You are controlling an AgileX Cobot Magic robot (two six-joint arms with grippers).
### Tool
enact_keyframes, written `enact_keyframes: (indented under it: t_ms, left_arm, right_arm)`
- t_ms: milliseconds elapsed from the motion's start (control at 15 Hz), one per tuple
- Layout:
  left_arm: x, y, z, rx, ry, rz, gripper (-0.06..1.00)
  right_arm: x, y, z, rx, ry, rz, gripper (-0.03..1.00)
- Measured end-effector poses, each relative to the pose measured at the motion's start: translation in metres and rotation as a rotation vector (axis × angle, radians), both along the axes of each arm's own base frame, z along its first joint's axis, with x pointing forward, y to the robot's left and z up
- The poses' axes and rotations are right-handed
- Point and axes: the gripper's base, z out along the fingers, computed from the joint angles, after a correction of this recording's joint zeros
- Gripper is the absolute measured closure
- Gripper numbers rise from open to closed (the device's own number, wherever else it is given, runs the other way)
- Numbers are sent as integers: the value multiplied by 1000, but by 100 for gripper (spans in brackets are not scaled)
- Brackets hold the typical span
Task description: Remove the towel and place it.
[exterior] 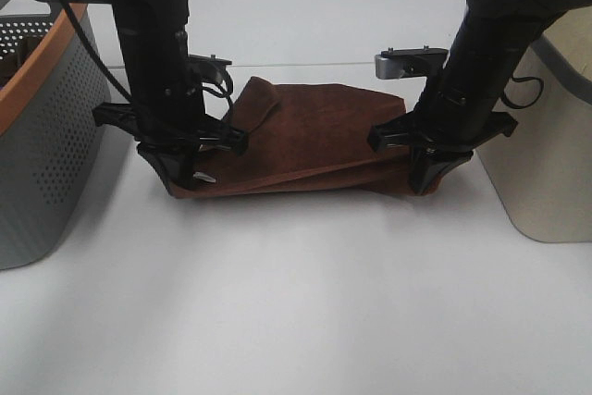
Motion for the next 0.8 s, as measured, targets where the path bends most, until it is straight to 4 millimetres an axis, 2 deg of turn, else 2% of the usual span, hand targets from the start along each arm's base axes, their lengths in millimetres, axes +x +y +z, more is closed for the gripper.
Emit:
enact_keyframes:
  t_ms: [200,333,400,600,667,800]
  left_arm:
    - [-3,-3,-2,-29,24,17,94]
    - [-4,-4,-1,-49,35,27,89]
    - [-4,-5,-1,-56,38,30,79]
    - [-4,-6,-1,-64,43,34,24]
    - [-4,-6,-1,-66,43,35,13]
    - [-5,-7,2,-81,43,41,7]
  right_arm:
    - [-3,0,1,-2,19,3,96]
    - [-3,1,1,10,29,-3,87]
    - [-5,1,1,12,41,-3,79]
    - [-8,1,2,18,75,-6,46]
    - [-10,1,2,15,98,-3,38]
    - [-14,0,3,6,145,4,31]
